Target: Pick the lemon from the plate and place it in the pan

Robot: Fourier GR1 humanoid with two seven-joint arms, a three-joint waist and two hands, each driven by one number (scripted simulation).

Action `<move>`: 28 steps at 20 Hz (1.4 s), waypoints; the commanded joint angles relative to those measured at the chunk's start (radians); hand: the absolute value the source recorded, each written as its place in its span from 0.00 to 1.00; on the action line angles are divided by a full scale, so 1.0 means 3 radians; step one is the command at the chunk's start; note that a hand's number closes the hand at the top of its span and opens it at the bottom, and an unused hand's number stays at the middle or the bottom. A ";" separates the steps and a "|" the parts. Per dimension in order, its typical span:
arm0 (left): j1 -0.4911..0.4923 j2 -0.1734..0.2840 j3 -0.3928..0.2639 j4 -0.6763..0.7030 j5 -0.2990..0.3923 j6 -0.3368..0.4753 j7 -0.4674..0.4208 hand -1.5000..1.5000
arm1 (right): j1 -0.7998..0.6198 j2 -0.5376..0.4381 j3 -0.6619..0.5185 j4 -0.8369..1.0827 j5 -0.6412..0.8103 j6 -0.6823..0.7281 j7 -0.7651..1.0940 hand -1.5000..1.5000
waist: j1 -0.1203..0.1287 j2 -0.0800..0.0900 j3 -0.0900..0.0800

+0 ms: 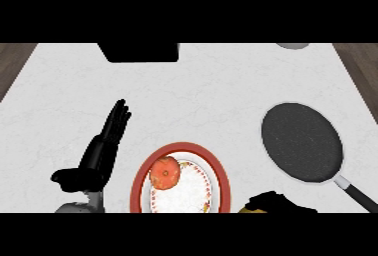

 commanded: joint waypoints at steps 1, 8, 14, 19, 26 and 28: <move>-0.0108 0.0024 0.0016 0.0083 -0.0005 -0.0060 0.0025 0.50 | -0.0210 0.0072 -0.0561 0.0094 -0.0593 -0.0092 -0.0058 1.00 | 0.0036 0.0016 0.0001; -0.0121 0.0065 0.0104 0.0031 0.0033 -0.0088 0.0039 0.50 | -0.0325 -0.0147 -0.1375 0.1131 -0.1273 -0.0776 -0.0969 1.00 | 0.0045 0.0018 0.0005; 0.0026 -0.0079 -0.0099 0.0080 -0.0117 -0.0025 -0.0123 0.50 | -0.0886 -0.0091 -0.1856 0.2098 -0.1276 -0.1130 -0.1443 1.00 | 0.0074 0.0021 0.0004; -0.0235 0.0006 0.0127 0.0262 0.0027 -0.0128 -0.0053 0.50 | -0.1425 0.0021 -0.2235 0.2944 -0.2068 -0.1247 -0.2225 1.00 | 0.0068 0.0025 0.0004; 0.0288 -0.0018 -0.0083 -0.0209 -0.0069 -0.0125 -0.0086 0.50 | -0.2049 0.0018 -0.2763 0.4233 -0.2504 -0.1083 -0.3220 1.00 | 0.0080 0.0014 0.0002; -0.0046 -0.0082 -0.0018 0.0104 -0.0091 -0.0061 -0.0064 0.50 | -0.2129 -0.0219 -0.2655 0.4420 -0.2501 -0.0500 -0.2749 1.00 | 0.0097 0.0035 0.0002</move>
